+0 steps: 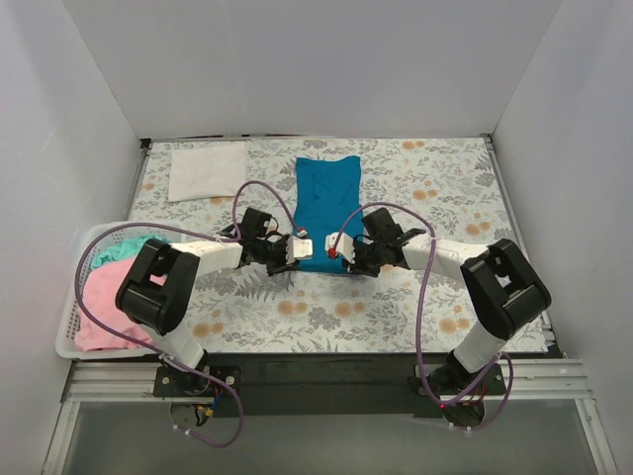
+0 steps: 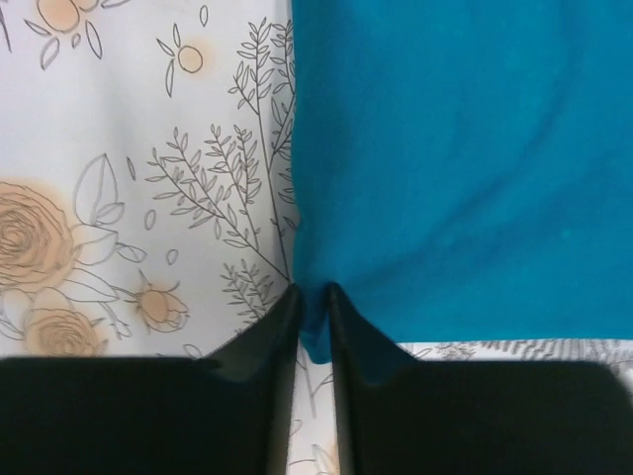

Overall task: Fold and stack the t-shirts
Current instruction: Fold the tshirt

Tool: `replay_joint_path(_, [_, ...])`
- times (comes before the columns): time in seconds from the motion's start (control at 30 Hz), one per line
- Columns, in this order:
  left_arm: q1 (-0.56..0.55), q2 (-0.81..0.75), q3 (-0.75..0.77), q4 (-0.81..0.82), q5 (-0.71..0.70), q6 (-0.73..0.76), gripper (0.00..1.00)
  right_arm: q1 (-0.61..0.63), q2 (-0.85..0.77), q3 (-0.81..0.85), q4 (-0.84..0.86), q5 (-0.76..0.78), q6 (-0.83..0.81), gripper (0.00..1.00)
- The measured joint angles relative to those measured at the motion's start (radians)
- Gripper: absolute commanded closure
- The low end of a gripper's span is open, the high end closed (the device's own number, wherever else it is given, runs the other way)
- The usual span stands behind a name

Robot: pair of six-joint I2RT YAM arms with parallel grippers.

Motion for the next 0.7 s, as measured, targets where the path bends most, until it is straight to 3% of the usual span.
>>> replay_joint_path(0.03, [0.0,0.002,0.0,0.005,-0.001,0.003,0.97,0.001,0.0,-0.004,0.014,0.008,-0.005,0.92])
replay_joint_path(0.07, [0.0,0.002,-0.002,0.011,-0.002,0.0,1.0,0.0,0.0,-0.006,0.027,0.014,-0.006,0.99])
replay_joint_path(0.33, [0.005,-0.085,-0.016,-0.032,-0.017,-0.073,1.0,0.003,-0.077,-0.007,-0.04,0.045,-0.005,0.99])
replay_joint_path(0.7, [0.039,-0.245,0.17,-0.189,0.029,-0.14,1.0,-0.032,-0.257,0.19,-0.245,0.041,-0.04,0.99])
